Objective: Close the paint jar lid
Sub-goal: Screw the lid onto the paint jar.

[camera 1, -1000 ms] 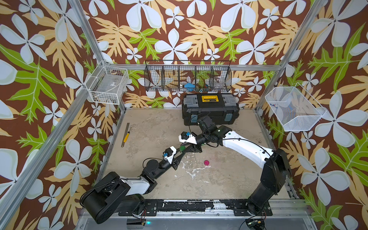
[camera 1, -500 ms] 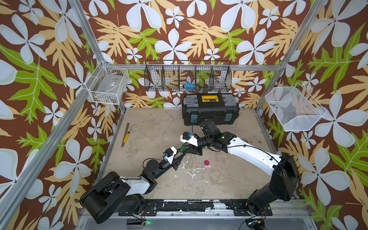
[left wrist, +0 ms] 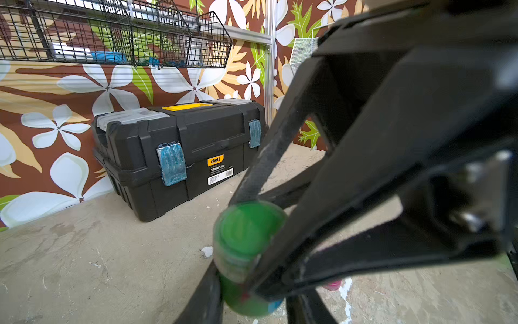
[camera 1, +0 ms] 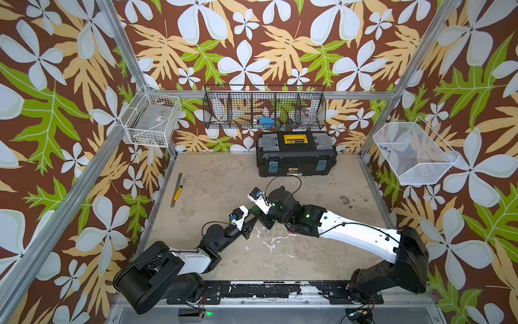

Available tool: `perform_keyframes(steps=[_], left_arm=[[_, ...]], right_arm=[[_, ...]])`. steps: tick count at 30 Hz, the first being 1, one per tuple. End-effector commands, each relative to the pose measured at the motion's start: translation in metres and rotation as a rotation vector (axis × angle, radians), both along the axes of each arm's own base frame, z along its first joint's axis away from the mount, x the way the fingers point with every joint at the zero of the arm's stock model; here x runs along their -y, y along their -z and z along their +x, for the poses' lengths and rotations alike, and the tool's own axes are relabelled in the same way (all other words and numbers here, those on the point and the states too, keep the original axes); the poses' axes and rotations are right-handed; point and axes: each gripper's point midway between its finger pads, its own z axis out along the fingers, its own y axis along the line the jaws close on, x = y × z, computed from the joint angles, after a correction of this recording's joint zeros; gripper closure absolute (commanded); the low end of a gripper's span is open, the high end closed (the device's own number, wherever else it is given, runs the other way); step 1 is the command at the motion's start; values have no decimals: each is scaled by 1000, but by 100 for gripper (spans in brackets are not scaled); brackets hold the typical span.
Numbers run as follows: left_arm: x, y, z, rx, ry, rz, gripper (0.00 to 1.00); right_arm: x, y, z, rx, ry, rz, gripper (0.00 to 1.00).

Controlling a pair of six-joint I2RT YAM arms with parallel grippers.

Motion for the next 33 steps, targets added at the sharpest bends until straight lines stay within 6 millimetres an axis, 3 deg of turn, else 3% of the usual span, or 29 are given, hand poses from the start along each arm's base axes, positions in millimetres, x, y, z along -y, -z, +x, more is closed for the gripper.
perform_keyframes(steps=[1,5,6,10,15,18,22,25,29,33], left_arm=[[1,-9,-2,37,12,-12,88],[2,-9,-2,36,14,-12,88],[2,-10,-2,37,15,-13,88],[1,-11,-3,40,15,-16,88],[2,-11,-2,40,15,-17,88],[1,-10,-2,37,14,-16,88],[2,-10,-2,37,16,-15,88],[2,-11,-3,38,19,-17,88],[2,-12,-3,39,21,-19,88],[1,-13,-4,43,20,-23,88]], right_arm=[[4,-16,13,-2,213,137,93],[1,-23,9,-15,235,204,89],[-1,-25,8,-14,224,204,85],[-4,-33,1,20,130,138,49],[10,-31,-6,87,-17,-23,31],[23,-34,-6,82,-112,-31,28],[35,-55,-15,37,-334,95,20],[32,-65,-29,67,-510,114,19],[24,-56,-52,104,-771,109,22],[18,-59,-32,161,-850,177,25]])
